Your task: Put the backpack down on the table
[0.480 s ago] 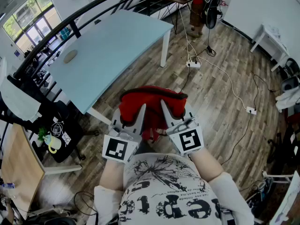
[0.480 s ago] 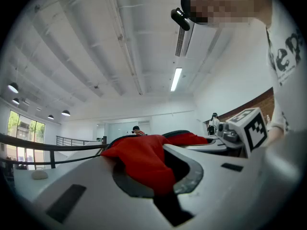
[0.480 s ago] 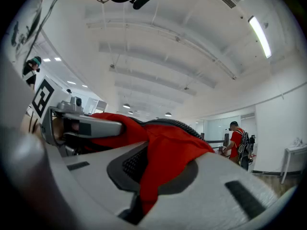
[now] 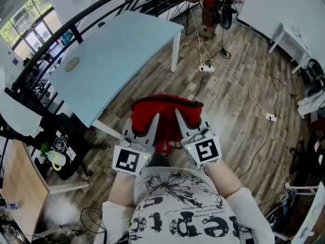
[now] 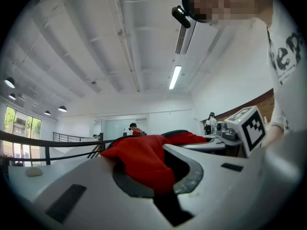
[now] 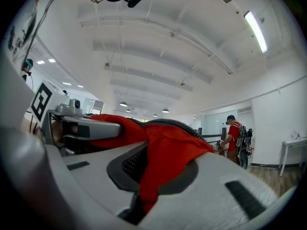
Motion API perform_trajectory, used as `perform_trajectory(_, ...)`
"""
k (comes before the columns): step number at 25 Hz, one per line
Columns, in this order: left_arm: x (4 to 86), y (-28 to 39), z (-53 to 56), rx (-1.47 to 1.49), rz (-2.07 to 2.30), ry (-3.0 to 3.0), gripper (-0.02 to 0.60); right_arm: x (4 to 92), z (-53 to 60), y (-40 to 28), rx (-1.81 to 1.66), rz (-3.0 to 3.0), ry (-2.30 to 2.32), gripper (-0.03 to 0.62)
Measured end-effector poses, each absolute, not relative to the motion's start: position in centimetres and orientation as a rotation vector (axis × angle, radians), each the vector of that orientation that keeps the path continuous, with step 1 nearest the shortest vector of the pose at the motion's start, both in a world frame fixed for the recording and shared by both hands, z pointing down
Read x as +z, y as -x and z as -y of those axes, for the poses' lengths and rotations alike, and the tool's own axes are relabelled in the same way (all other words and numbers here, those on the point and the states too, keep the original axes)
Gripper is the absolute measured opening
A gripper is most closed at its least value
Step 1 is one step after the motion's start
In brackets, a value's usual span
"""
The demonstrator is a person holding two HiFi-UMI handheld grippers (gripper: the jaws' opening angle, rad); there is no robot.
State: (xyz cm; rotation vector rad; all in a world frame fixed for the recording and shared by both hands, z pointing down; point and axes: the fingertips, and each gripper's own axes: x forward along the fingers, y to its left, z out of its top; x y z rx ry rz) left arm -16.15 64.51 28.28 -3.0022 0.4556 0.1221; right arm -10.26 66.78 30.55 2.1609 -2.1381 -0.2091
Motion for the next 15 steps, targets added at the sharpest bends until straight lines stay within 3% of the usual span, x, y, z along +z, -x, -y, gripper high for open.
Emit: perform_trajectory(15, 30.9, 10.6, -53.1, 0.046, -0.467, 3.054, 0.031, 32.0, -54.7, 4.4, -0.186, 2.129, -2.098, 0.020)
